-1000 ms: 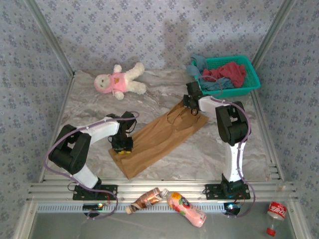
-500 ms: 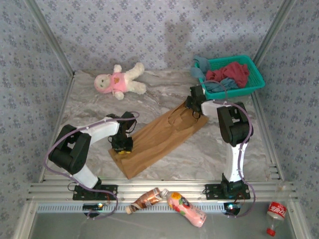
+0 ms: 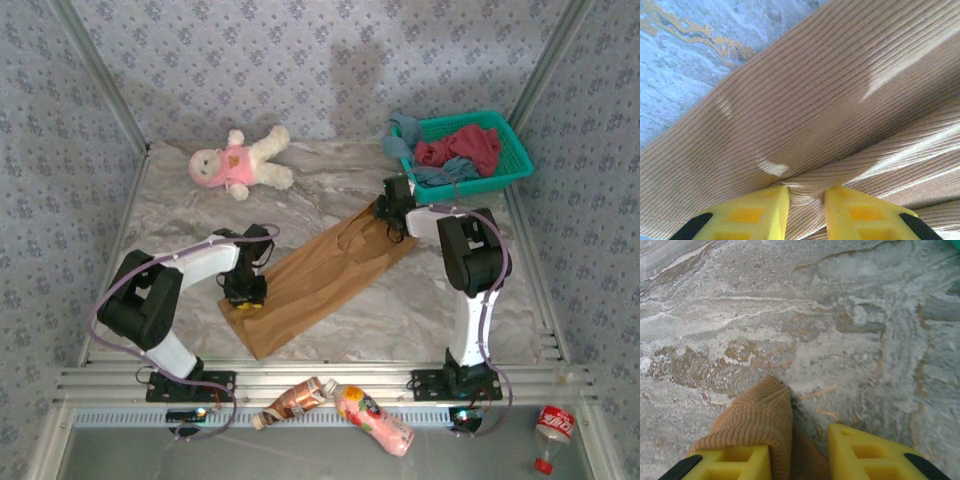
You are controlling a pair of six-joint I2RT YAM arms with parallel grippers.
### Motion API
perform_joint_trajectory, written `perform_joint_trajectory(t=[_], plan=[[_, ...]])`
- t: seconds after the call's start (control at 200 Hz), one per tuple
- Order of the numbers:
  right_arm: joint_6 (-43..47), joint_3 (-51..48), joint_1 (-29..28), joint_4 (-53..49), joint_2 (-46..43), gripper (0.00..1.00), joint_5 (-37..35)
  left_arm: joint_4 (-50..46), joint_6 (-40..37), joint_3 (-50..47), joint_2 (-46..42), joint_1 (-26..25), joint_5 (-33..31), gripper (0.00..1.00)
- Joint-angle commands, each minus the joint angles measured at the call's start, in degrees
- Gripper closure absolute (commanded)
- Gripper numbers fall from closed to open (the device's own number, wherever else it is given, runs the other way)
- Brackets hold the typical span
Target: Fold and stack the tank tops
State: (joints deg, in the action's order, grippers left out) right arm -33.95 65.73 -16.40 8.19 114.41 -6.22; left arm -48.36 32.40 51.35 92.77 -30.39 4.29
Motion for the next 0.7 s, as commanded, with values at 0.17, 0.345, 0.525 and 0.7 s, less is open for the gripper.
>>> perform_joint_trajectory(t=[0.17, 0.345, 0.525, 0.7], plan=[[2.49, -3.34, 0.10, -0.28, -6.54, 0.63, -1.51, -4.38, -1.23, -0.81, 1.62, -0.63, 1.02, 0.74], [2.48, -4.72, 0.19, -0.71, -8.41, 0.63, -1.72, -4.82, -1.51, -0.46, 1.54, -0.62, 1.07, 0.74], [3.99, -4.44, -0.02, -1.91, -7.06, 0.62, -0.54, -4.90, -1.77, -0.16, 1.71, -0.57, 1.24, 0.73], [8.30, -3.24, -0.42, -1.35, -4.24, 0.56, 3.55, -5.22, -1.99, 0.13, 1.80, -0.61, 1.19, 0.73]])
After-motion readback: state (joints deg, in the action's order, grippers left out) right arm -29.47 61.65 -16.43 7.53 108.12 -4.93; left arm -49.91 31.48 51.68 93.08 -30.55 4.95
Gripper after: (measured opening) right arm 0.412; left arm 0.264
